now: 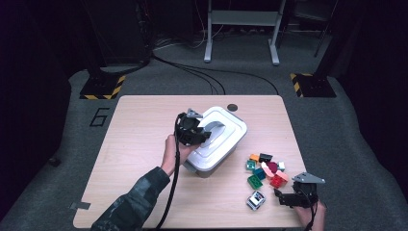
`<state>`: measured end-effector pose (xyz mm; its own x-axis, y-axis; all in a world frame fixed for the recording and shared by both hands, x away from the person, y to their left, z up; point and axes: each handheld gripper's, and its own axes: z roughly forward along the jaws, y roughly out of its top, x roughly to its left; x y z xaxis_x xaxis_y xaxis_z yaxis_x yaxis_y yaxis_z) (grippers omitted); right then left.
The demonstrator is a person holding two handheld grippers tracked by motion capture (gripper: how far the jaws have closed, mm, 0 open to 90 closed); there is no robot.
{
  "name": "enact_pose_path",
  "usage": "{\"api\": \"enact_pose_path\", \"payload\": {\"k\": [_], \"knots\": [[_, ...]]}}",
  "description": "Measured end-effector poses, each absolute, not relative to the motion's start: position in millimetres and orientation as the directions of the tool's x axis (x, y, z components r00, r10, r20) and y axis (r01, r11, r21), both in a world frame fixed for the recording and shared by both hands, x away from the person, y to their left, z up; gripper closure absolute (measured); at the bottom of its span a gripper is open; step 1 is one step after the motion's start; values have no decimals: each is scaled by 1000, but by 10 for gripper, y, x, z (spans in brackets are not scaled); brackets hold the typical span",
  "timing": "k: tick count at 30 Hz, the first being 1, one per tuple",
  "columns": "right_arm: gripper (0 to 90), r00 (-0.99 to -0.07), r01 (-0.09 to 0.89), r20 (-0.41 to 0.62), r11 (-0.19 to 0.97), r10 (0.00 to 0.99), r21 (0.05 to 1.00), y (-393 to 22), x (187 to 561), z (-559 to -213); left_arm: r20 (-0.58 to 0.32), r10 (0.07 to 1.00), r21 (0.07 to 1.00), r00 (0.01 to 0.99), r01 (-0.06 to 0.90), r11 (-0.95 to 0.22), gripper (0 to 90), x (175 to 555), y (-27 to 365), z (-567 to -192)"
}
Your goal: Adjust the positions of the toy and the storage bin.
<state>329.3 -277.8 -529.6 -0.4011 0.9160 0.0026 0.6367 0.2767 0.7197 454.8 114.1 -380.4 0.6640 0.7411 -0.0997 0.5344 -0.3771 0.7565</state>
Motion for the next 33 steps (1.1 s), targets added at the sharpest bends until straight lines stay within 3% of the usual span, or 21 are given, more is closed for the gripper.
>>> {"api": "enact_pose_path", "payload": {"k": [8, 12, 15, 19, 23, 24, 26, 29, 33], "knots": [[8, -401, 637, 3, 277, 916, 719, -2778, 3292, -5295, -119, 744, 755, 658, 547, -362, 655, 4495, 1130, -3804], [8, -401, 637, 3, 277, 916, 719, -2778, 3293, -5295, -203, 739, 748, 642, 589, -306, 658, 4533, 1121, -3831], [8, -401, 637, 2, 277, 916, 719, -2778, 3292, -5296, -208, 738, 746, 642, 592, -305, 657, 4536, 1102, -3837], [9, -400, 638, 3, 275, 917, 719, -2778, 3292, -5295, -126, 749, 744, 651, 561, -362, 643, 4534, 1075, -3823], [11, -399, 639, 5, 274, 917, 719, -2778, 3291, -5294, -74, 747, 738, 661, 540, -404, 547, 4560, 1042, -3798], [12, -397, 640, 6, 271, 918, 719, -2777, 3291, -5294, -48, 740, 735, 671, 525, -429, 473, 4579, 1007, -3772], [13, -399, 637, 3, 275, 917, 720, -2781, 3292, -5295, -27, 739, 734, 673, 515, -443, 443, 4596, 984, -3757], [15, -398, 637, 3, 274, 917, 721, -2782, 3291, -5295, 30, 726, 718, 688, 490, -494, 430, 4668, 944, -3692], [16, -395, 639, 6, 270, 919, 720, -2780, 3290, -5294, 35, 714, 710, 700, 485, -510, 445, 4729, 920, -3648]]}}
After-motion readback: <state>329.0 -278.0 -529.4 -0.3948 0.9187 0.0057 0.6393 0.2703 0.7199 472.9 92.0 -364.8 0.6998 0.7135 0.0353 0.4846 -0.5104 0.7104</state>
